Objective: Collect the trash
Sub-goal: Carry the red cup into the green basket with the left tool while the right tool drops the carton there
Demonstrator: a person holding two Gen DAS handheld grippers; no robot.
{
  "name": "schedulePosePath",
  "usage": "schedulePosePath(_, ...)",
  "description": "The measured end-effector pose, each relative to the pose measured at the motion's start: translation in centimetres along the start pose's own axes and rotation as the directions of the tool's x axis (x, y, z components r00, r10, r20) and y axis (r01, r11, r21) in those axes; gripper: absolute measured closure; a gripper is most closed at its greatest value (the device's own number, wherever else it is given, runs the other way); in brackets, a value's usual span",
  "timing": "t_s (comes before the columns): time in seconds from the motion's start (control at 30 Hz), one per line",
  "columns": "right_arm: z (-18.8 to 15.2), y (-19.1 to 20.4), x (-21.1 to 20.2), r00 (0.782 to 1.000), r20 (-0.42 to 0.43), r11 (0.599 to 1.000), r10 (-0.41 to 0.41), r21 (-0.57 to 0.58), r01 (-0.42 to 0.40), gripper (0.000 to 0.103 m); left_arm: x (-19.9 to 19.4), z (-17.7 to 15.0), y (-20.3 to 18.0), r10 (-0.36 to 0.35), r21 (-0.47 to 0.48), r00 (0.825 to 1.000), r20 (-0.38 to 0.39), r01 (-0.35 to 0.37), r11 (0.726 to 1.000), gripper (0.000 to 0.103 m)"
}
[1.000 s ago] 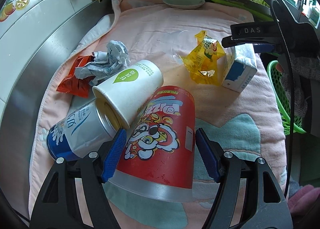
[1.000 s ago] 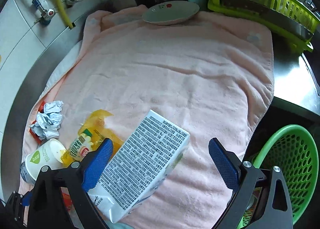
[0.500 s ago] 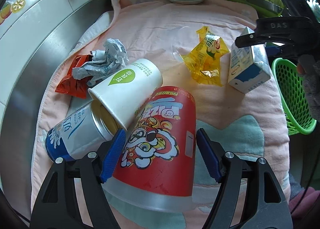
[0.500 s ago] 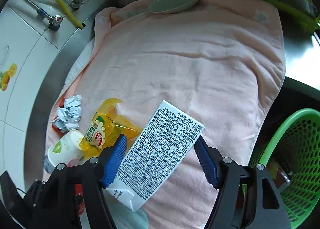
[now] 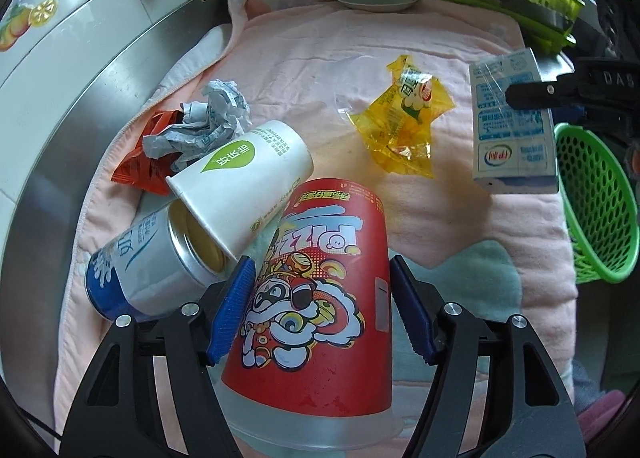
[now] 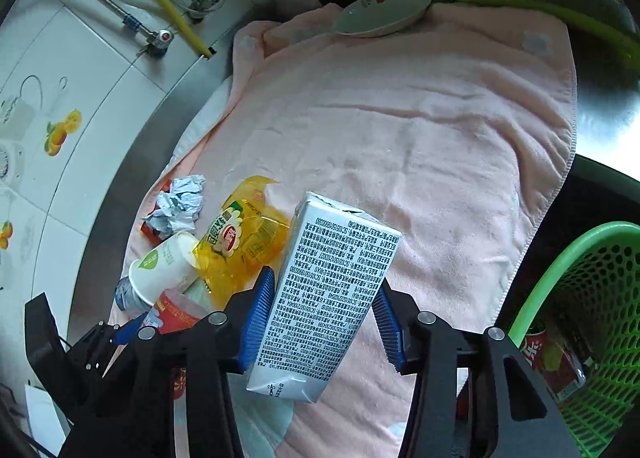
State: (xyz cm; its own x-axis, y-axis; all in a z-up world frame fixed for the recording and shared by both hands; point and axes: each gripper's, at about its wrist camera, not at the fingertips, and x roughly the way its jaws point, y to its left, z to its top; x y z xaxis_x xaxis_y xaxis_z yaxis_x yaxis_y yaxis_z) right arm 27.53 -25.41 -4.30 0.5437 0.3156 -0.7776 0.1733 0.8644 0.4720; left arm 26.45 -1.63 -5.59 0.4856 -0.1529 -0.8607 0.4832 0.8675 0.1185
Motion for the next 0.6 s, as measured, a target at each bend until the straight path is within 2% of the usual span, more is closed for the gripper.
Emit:
schedulePosePath(0.3,-1.5,-0.5,-3.4,0.999,0.036,0.997,0.029,-0.075,-0.027,0.059,-1.9,-0.7,-0.1,-0.040,-0.103,0.998,0.043,0.044,0.994,0.036)
schedulePosePath(0.6,-3.1,-3.1,-7.0,0.999,0.046,0.989,0.022,-0.144,-0.015,0.059,-4.6,-0.5,-3.3,-0.104,-0.113,0.989,0.103,0.115,0.987,0.036)
